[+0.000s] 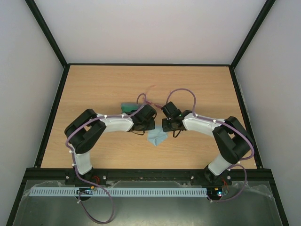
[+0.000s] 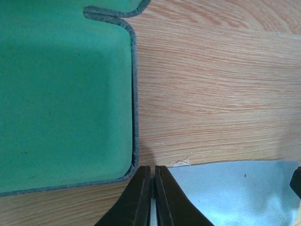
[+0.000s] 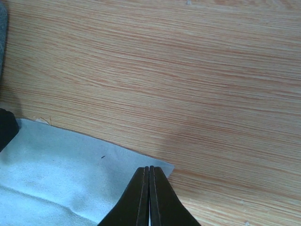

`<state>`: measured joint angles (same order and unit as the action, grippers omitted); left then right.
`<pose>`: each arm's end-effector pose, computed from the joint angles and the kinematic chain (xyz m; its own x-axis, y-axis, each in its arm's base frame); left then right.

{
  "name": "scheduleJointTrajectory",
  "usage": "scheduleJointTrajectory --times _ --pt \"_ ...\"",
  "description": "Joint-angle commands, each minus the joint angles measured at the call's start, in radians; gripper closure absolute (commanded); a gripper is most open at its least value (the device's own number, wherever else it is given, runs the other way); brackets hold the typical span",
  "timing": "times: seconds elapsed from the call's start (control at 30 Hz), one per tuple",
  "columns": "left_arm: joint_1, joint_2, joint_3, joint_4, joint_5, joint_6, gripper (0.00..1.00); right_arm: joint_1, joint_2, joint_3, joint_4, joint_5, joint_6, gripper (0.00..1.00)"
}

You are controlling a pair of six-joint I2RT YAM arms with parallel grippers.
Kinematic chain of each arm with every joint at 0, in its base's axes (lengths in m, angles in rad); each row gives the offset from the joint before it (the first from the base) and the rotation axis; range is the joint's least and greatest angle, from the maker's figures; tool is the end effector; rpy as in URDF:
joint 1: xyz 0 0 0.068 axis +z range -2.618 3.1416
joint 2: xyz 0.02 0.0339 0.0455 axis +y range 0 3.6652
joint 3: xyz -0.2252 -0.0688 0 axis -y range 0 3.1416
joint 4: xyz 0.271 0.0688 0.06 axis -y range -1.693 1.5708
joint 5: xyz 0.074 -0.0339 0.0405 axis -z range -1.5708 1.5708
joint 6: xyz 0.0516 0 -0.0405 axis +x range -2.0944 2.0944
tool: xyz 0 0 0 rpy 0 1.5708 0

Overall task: Organize the sunglasses
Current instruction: Fold the glasses cleaning cloth at the center of the board.

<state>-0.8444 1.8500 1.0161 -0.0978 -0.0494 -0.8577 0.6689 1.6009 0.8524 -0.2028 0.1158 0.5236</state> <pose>0.2566 -0.2850 0.0688 -0.8987 -0.1259 -0.4202 0.0725 0.9022 -0.4252 0.2696 0.2055 0.0962 -0.8348 -0.0268 -0.5499 -0.1685 0.9633 0.2088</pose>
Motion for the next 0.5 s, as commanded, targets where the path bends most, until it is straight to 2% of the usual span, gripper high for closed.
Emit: scheduleJointTrajectory --times 0.0,0.07,0.47 --pt "-0.017 0.036 0.007 -0.078 -0.041 0.006 0.95 -0.003 -0.020 -0.019 -0.012 -0.003 0.010 0.98" --pt "-0.019 0.030 0.009 -0.089 -0.049 0.005 0.98 -0.003 -0.023 -0.023 -0.009 -0.007 0.012 0.99" --pt "-0.042 -0.130 -0.007 -0.171 -0.080 0.006 0.98 0.000 -0.167 -0.033 -0.031 -0.103 -0.012 0.99"
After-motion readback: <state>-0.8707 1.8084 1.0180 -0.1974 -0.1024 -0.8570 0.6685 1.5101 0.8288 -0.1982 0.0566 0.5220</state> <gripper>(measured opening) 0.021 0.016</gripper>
